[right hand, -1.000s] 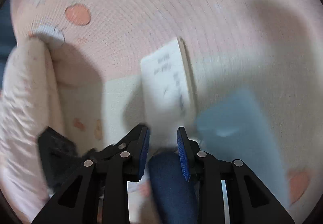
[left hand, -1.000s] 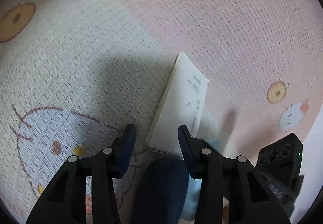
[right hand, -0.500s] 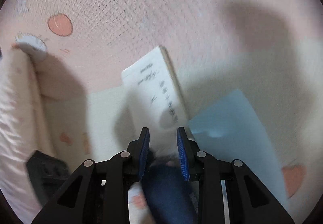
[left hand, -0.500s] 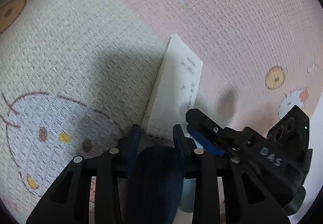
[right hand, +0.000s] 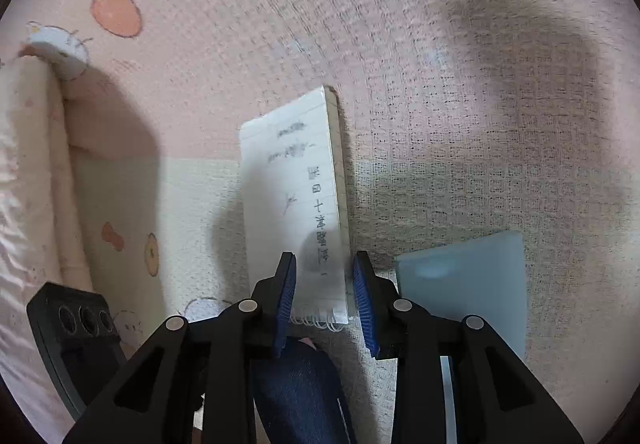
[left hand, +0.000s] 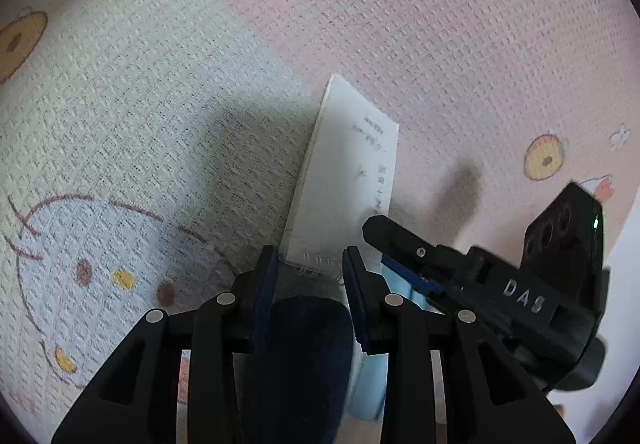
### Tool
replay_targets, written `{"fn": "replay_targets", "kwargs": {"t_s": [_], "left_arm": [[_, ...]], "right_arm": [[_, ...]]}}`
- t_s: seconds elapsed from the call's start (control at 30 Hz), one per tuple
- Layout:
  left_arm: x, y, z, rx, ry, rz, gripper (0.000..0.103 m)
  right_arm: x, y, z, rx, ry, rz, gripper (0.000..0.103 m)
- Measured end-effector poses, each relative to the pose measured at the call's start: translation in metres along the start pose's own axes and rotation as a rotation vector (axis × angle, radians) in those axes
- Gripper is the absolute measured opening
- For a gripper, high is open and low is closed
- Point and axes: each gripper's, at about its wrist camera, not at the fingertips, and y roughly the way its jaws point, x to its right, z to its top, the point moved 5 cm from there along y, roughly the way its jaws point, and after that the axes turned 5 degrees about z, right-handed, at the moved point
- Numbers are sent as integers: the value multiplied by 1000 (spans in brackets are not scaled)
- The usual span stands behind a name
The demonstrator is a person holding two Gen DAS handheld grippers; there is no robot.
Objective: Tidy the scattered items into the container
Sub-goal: 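Close the right gripper on the edge of the white spiral notepad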
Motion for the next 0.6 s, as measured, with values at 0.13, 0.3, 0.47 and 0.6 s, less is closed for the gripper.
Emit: {"fn": "replay_targets", "kwargs": {"t_s": [0.13, 0.3, 0.47, 0.6], "left_arm": [[18, -13, -4, 5, 42, -28, 35], [42, -33, -19, 10, 105, -81, 35], [58, -34, -61, -77, 163, -137, 35], [63, -26, -100, -200, 76, -262, 30]], "right_arm": [[3, -17, -2, 43, 12, 31, 27], [-3, -46, -10, 49, 34, 67, 27], [11, -69, -35, 64, 91, 72, 27], [25, -76, -67, 33, 188, 207, 27]]}}
